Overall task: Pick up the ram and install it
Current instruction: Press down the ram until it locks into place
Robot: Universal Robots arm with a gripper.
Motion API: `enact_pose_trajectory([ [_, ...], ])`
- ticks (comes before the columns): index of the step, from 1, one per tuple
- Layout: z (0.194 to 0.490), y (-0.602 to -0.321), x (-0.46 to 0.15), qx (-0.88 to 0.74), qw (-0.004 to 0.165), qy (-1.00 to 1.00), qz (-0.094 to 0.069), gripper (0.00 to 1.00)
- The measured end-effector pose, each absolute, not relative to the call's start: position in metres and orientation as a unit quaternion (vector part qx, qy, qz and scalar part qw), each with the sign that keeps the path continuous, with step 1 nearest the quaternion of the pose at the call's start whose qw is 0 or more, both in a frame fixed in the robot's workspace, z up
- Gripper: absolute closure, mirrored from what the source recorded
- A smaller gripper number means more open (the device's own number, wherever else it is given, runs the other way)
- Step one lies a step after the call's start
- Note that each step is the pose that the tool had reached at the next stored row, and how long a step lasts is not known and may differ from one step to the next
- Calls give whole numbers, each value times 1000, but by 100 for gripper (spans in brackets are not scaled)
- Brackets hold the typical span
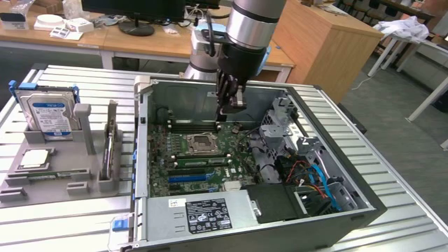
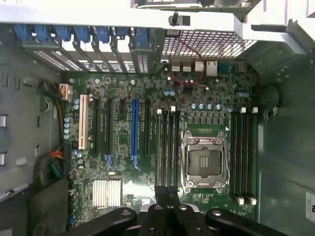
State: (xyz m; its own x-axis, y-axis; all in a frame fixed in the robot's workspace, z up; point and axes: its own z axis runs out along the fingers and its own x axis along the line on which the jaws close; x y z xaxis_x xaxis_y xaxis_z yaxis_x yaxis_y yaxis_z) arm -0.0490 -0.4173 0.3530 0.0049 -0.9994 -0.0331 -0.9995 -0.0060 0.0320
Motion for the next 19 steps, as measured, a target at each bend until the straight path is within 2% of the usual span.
enact_pose_trajectory([
  [19,353,-417,-45,-709,0,705,23,89],
])
